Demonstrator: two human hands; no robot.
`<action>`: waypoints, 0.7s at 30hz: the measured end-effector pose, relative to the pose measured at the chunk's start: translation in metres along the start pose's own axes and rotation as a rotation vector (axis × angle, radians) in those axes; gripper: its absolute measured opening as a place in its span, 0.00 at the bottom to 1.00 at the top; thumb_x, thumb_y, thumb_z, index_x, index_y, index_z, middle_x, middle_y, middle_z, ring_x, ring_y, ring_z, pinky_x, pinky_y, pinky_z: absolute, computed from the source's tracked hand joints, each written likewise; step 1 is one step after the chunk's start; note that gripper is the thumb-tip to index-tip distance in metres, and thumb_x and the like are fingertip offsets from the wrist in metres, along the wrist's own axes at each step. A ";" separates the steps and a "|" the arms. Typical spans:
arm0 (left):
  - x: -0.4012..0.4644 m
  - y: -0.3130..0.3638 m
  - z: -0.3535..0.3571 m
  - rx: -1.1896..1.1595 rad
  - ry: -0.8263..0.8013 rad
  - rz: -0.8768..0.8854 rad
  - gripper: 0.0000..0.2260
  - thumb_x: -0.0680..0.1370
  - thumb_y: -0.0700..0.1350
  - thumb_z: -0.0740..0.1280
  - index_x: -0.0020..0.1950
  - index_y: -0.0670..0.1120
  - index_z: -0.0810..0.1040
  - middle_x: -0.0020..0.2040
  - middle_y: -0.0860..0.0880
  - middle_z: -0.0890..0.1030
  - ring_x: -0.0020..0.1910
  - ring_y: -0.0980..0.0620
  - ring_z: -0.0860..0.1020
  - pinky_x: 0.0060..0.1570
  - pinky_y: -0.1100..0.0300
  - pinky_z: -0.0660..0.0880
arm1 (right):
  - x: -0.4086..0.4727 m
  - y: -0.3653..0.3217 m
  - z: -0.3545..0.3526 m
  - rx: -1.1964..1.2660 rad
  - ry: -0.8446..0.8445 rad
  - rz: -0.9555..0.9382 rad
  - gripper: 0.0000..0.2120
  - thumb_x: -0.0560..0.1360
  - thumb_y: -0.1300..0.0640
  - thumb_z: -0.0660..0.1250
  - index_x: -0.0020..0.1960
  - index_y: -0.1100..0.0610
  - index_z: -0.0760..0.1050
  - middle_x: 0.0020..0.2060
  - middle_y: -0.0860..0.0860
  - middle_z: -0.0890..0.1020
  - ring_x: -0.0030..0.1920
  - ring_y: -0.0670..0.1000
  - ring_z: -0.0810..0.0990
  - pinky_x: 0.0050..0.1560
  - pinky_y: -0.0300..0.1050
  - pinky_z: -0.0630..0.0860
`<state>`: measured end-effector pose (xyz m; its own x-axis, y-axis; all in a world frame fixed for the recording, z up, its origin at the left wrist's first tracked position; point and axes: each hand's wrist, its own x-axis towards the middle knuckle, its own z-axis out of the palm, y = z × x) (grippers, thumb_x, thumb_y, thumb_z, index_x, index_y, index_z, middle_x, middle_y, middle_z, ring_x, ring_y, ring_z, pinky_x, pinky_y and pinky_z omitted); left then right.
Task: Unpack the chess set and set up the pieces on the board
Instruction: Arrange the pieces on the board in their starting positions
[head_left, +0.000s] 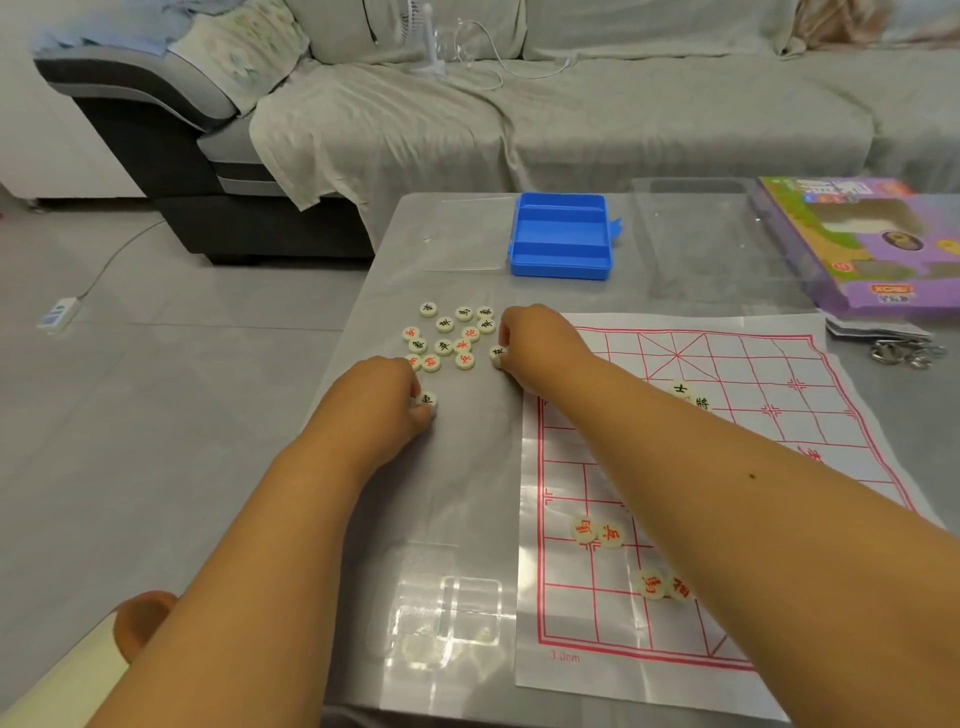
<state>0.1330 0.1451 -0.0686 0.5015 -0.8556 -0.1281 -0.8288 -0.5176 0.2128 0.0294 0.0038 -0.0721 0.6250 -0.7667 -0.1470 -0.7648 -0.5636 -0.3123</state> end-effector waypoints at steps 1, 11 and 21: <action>0.000 0.000 0.000 -0.008 0.011 -0.001 0.12 0.76 0.50 0.66 0.49 0.42 0.79 0.46 0.43 0.81 0.45 0.45 0.78 0.47 0.50 0.76 | 0.001 -0.002 0.001 -0.026 -0.004 -0.012 0.17 0.76 0.55 0.66 0.63 0.59 0.70 0.57 0.57 0.74 0.52 0.55 0.76 0.47 0.43 0.70; 0.000 0.054 0.000 -0.183 0.110 0.094 0.10 0.75 0.49 0.67 0.54 0.47 0.78 0.46 0.48 0.80 0.45 0.49 0.78 0.46 0.55 0.76 | -0.017 0.022 -0.027 -0.004 0.003 0.001 0.15 0.78 0.58 0.62 0.63 0.63 0.70 0.52 0.58 0.75 0.49 0.55 0.75 0.49 0.46 0.72; 0.029 0.155 0.018 -0.143 -0.012 0.252 0.11 0.77 0.48 0.67 0.55 0.43 0.77 0.49 0.46 0.79 0.45 0.49 0.76 0.41 0.59 0.71 | -0.074 0.147 -0.057 0.026 -0.015 0.288 0.11 0.76 0.56 0.65 0.53 0.62 0.76 0.45 0.57 0.80 0.45 0.56 0.79 0.49 0.51 0.76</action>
<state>0.0148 0.0400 -0.0568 0.2803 -0.9577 -0.0647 -0.8833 -0.2837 0.3732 -0.1382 -0.0395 -0.0539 0.3855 -0.8891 -0.2470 -0.9067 -0.3154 -0.2799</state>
